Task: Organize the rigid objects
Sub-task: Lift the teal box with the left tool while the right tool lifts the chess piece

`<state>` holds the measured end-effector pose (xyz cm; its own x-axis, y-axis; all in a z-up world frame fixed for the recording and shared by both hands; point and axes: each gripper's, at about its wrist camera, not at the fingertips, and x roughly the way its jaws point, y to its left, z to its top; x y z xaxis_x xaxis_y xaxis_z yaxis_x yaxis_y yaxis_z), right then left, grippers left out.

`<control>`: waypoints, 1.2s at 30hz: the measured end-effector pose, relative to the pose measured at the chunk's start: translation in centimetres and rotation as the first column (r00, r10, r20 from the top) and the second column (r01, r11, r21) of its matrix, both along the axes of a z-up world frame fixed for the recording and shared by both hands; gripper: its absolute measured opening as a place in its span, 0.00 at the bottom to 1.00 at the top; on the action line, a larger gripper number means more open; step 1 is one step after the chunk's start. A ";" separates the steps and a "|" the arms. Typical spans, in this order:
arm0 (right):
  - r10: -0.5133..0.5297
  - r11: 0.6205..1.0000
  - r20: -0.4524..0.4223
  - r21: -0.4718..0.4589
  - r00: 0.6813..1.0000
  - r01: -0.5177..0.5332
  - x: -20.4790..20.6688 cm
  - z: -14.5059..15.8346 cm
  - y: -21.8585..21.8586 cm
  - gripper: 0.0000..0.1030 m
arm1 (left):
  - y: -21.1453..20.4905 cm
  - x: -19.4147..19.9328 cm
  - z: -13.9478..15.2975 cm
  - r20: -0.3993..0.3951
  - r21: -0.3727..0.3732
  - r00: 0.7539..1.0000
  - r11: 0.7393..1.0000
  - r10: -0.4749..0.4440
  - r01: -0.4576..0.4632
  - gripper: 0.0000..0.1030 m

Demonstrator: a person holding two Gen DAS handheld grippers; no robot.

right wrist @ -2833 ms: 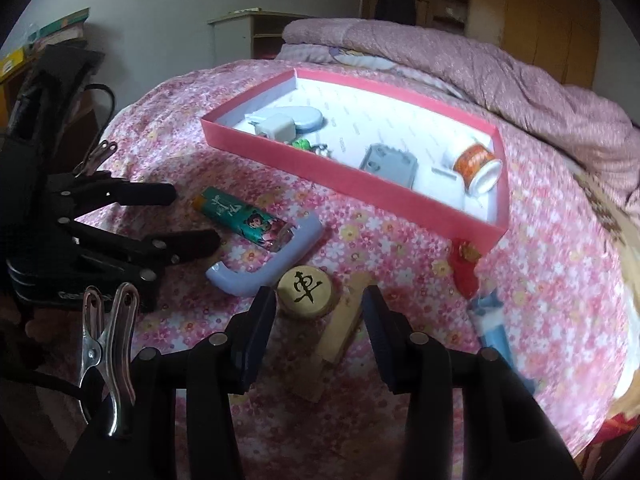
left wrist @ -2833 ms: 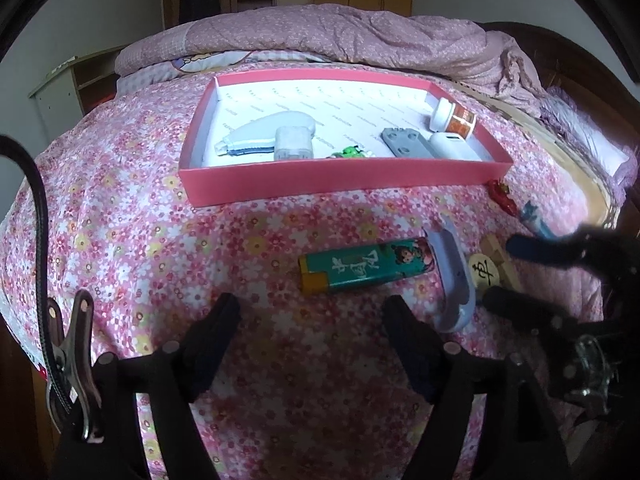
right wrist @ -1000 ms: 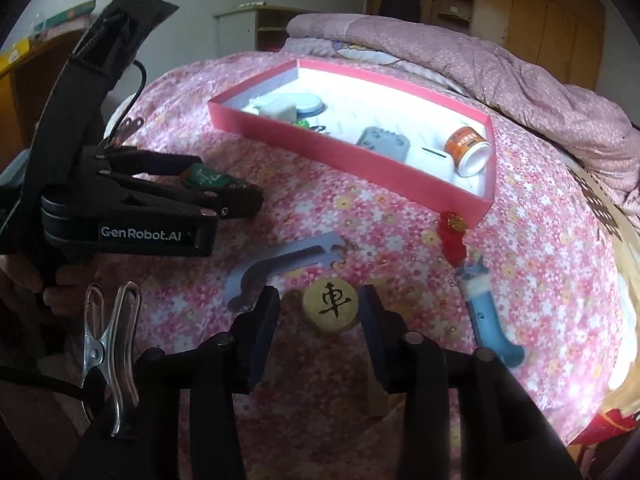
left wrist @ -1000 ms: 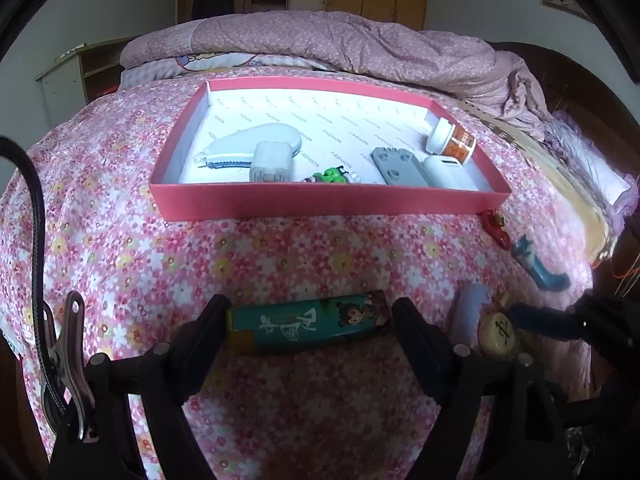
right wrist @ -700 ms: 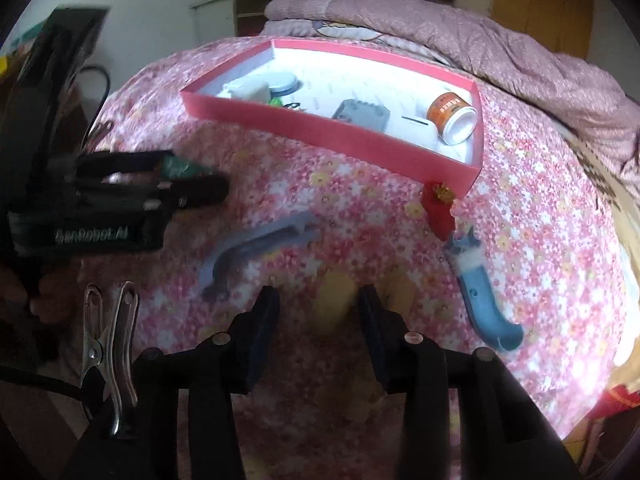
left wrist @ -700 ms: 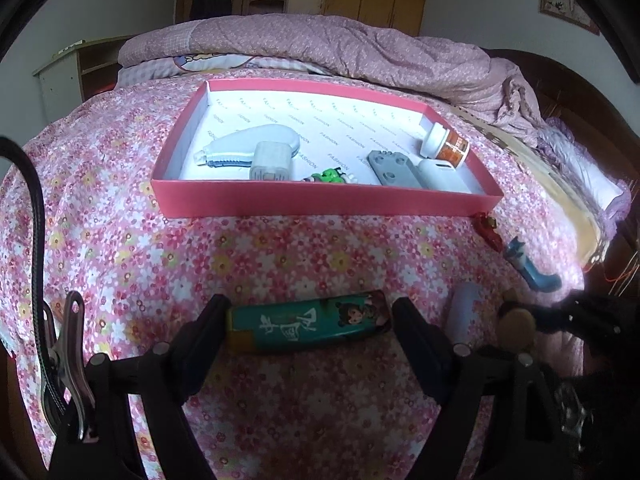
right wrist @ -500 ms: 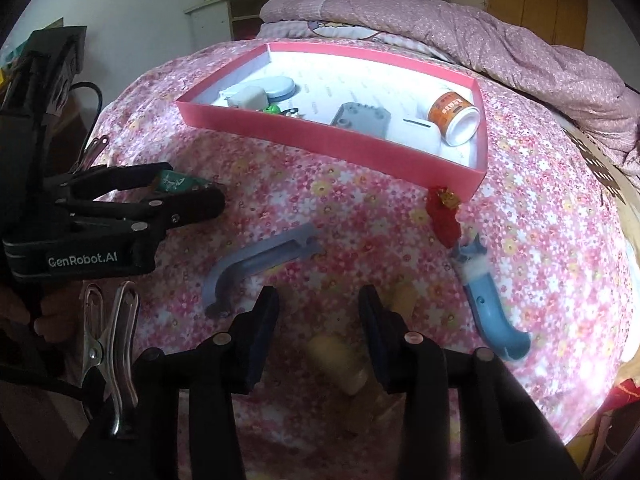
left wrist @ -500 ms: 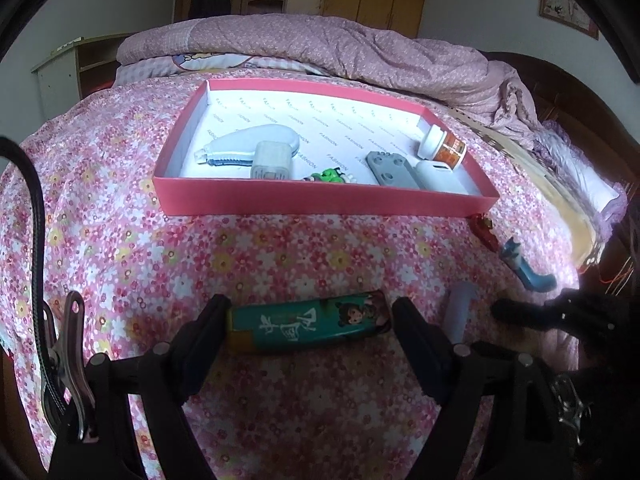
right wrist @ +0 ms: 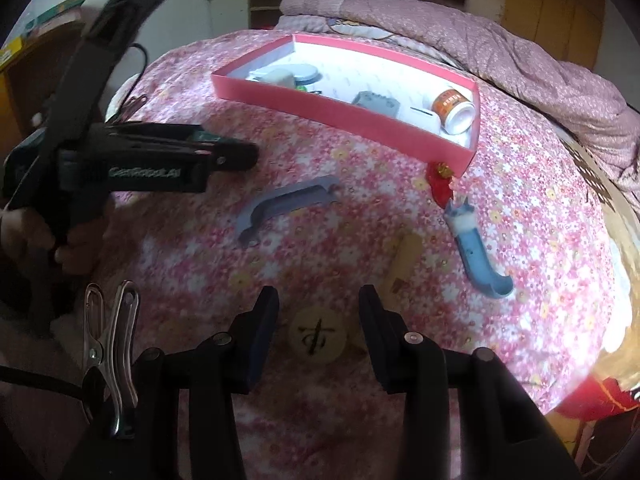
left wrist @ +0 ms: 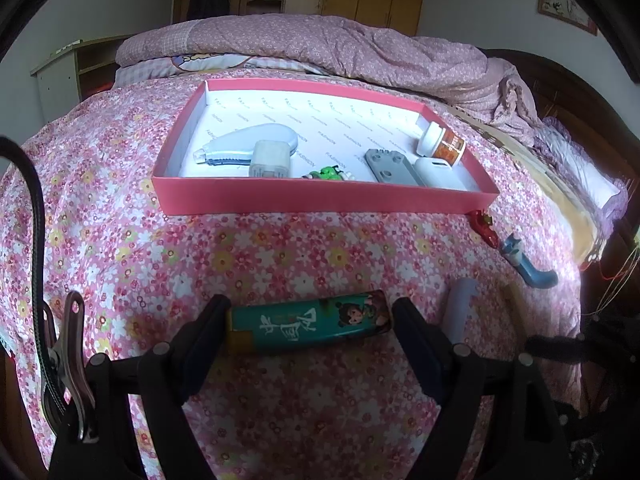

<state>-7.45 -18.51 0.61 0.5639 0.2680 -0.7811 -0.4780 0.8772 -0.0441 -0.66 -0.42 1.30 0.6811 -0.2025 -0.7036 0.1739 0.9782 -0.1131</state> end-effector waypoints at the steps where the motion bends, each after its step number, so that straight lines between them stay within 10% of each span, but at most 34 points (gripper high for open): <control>1: 0.010 1.000 -0.011 0.012 1.000 -0.010 -0.1 0.2 0.0 0.41 | 0.0 0.0 0.0 0.000 0.001 1.000 1.000 0.000 0.000 0.83; 12: -0.005 1.000 -0.106 -0.024 0.994 0.002 -0.3 -1.3 -0.3 0.41 | -0.2 0.0 0.0 0.000 0.009 1.000 1.000 -0.004 0.004 0.83; 36: -0.079 0.987 0.038 0.144 0.996 0.072 5.0 2.9 -0.5 0.31 | -0.5 1.5 5.1 0.143 0.064 0.989 0.997 -0.045 0.037 0.83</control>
<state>-2.50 -19.04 3.49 0.6194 0.3301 -0.7123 -0.4105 0.9096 0.0646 0.86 -0.97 6.36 0.7685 -0.1921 -0.6103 0.2242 0.9742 -0.0244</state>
